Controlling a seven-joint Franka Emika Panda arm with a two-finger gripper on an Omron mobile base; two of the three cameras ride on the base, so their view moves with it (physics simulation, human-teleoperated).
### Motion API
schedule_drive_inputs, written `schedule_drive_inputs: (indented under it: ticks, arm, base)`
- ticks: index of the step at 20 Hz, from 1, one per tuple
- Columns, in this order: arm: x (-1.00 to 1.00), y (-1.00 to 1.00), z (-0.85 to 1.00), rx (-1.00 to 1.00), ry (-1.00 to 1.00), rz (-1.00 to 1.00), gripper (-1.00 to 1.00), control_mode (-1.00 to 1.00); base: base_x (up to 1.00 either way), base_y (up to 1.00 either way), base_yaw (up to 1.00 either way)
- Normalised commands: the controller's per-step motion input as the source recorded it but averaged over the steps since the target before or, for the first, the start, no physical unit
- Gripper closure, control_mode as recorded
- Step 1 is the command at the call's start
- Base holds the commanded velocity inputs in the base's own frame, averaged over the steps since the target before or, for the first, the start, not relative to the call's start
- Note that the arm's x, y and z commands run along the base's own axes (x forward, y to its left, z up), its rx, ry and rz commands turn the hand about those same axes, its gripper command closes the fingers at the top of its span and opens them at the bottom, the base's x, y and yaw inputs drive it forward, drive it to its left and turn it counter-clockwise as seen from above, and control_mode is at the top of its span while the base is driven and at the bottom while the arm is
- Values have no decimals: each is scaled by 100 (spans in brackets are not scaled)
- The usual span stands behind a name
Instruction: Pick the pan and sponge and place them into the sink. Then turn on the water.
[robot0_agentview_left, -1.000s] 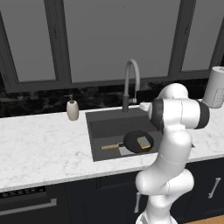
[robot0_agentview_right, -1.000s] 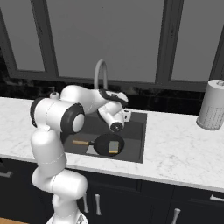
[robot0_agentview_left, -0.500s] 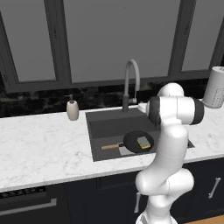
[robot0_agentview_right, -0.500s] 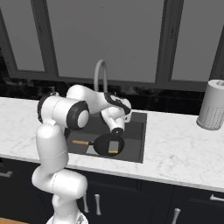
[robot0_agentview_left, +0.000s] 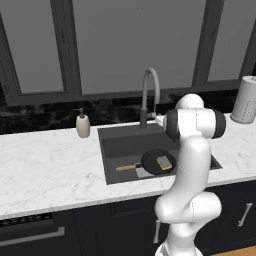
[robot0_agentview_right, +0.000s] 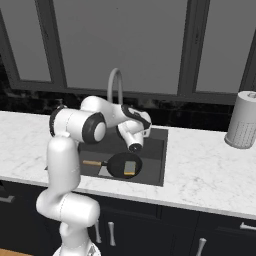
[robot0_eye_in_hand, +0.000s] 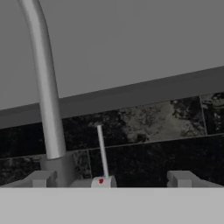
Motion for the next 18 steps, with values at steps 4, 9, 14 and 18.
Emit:
schedule_drive_inputs:
  ticks: [4, 9, 14, 18]
  arm:
    - [26, 0, 0, 0, 0, 0, -100, -100]
    - [23, 0, 0, 0, 0, 0, -100, -100]
    - [19, 0, 0, 0, 0, 0, -100, -100]
    - [14, 0, 0, 0, 0, 0, -100, -100]
  base:
    - [0, 0, 0]
    - [0, 0, 0]
    - [0, 0, 0]
    - [0, 0, 0]
